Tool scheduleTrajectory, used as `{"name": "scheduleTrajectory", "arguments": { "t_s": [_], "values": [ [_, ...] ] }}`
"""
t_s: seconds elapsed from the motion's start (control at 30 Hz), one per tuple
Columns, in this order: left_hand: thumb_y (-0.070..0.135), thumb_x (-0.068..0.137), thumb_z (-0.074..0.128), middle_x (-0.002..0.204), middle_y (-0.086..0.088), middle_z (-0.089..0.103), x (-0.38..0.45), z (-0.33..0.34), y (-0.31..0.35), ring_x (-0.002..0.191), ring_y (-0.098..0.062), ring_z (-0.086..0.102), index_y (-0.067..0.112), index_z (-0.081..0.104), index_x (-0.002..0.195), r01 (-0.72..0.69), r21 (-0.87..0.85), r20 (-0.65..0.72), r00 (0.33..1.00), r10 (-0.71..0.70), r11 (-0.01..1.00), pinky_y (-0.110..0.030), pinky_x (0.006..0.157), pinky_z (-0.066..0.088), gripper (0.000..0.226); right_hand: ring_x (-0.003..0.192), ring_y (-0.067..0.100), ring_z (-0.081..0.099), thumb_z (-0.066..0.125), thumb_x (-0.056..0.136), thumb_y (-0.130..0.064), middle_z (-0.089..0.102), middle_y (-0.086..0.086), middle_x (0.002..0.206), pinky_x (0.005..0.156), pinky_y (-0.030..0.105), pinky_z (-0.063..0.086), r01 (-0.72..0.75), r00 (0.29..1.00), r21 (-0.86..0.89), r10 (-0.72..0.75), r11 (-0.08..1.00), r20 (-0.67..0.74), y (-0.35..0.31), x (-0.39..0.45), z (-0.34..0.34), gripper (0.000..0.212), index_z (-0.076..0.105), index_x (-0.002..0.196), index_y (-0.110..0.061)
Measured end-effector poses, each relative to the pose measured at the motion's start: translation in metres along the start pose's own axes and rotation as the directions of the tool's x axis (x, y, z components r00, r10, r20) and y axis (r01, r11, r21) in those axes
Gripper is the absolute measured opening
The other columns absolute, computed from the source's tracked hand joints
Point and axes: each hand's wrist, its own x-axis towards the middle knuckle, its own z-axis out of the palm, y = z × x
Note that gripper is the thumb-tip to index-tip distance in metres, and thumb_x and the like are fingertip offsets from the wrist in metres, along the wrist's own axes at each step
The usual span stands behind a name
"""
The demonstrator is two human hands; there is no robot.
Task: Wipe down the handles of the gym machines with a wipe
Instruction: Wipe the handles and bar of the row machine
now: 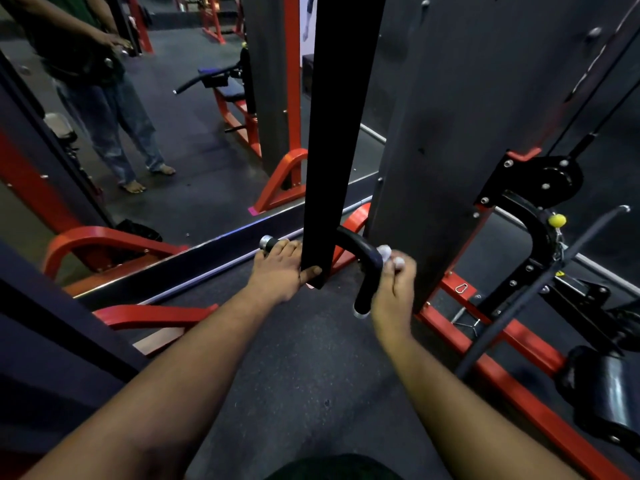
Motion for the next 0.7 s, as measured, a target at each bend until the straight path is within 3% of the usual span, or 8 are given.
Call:
{"name": "scheduleTrajectory", "arguments": {
  "t_s": [0.07,0.17,0.27,0.37,0.47,0.53,0.63,0.7],
  "values": [
    [0.074,0.097,0.026,0.168,0.008,0.021,0.001,0.001,0.001,0.156,-0.016,0.012,0.025,0.021,0.162,-0.003,0.012,-0.002,1.000,0.003,1.000,-0.052,0.118,0.022,0.082,0.093,-0.014,0.056,0.041,0.108,-0.035,0.061,-0.019,0.099,0.078,0.010,0.040,0.076,0.991,-0.067,-0.067,0.995,0.119,-0.028,0.018,0.010,0.024,0.059,0.118,-0.022],
    [0.073,0.097,0.027,0.167,0.008,0.023,0.003,0.000,0.001,0.156,-0.015,0.013,0.026,0.021,0.162,0.002,0.016,-0.002,1.000,-0.002,1.000,-0.050,0.119,0.020,0.080,0.100,0.002,0.058,0.038,0.100,-0.061,0.063,-0.014,0.104,0.079,0.026,0.046,0.346,0.906,-0.319,-0.226,0.883,0.357,-0.042,0.033,0.024,0.047,0.063,0.121,-0.027],
    [0.075,0.096,0.026,0.166,0.008,0.025,0.003,-0.001,-0.002,0.155,-0.015,0.015,0.027,0.022,0.161,-0.005,0.021,-0.012,1.000,0.005,1.000,-0.052,0.118,0.023,0.081,0.113,0.010,0.054,0.043,0.095,-0.066,0.062,-0.007,0.120,0.091,0.024,0.043,0.461,0.863,-0.330,-0.331,0.824,0.382,-0.030,0.033,0.021,0.058,0.058,0.132,-0.024],
    [0.081,0.085,0.015,0.166,0.008,0.026,0.001,-0.001,-0.003,0.155,-0.016,0.015,0.026,0.025,0.160,-0.005,0.026,-0.016,1.000,0.006,1.000,-0.052,0.116,0.026,0.094,0.121,0.015,0.058,0.043,0.097,-0.062,0.065,0.004,0.127,0.099,0.010,0.038,0.189,0.947,-0.133,-0.144,0.973,0.288,0.010,0.017,0.000,0.056,0.062,0.126,-0.018],
    [0.082,0.082,0.013,0.167,0.008,0.024,0.000,0.000,-0.001,0.156,-0.016,0.014,0.025,0.025,0.160,0.000,0.012,-0.018,1.000,0.001,1.000,-0.053,0.117,0.026,0.097,0.111,0.025,0.065,0.034,0.078,-0.093,0.070,0.008,0.114,0.104,0.040,0.049,-0.163,0.900,-0.059,0.173,0.985,0.399,0.055,-0.010,-0.010,0.081,0.062,0.113,-0.025],
    [0.082,0.083,0.015,0.167,0.008,0.024,-0.001,0.002,-0.001,0.156,-0.016,0.013,0.026,0.024,0.161,0.002,0.006,-0.016,1.000,-0.002,1.000,-0.053,0.117,0.025,0.096,0.104,0.027,0.067,0.029,0.058,-0.106,0.072,0.009,0.110,0.098,0.039,0.052,-0.275,0.864,-0.004,0.249,0.961,0.438,0.063,-0.013,-0.008,0.106,0.066,0.112,-0.023],
    [0.079,0.091,0.023,0.167,0.007,0.024,-0.002,0.002,-0.003,0.156,-0.016,0.013,0.026,0.023,0.161,0.005,0.004,-0.009,1.000,-0.005,1.000,-0.055,0.118,0.025,0.087,0.095,0.016,0.070,0.030,0.047,-0.108,0.076,0.002,0.097,0.096,0.038,0.052,-0.285,0.885,0.030,0.251,0.958,0.391,0.039,0.007,-0.006,0.109,0.072,0.099,-0.022],
    [0.077,0.095,0.027,0.167,0.007,0.024,-0.001,0.001,-0.004,0.156,-0.016,0.014,0.026,0.023,0.161,0.004,0.001,-0.008,1.000,-0.004,1.000,-0.055,0.118,0.025,0.084,0.092,0.004,0.067,0.034,0.061,-0.102,0.073,0.002,0.093,0.091,0.030,0.051,-0.173,0.928,0.029,0.153,0.985,0.339,0.010,0.021,0.000,0.094,0.070,0.098,-0.024]
  ]
}}
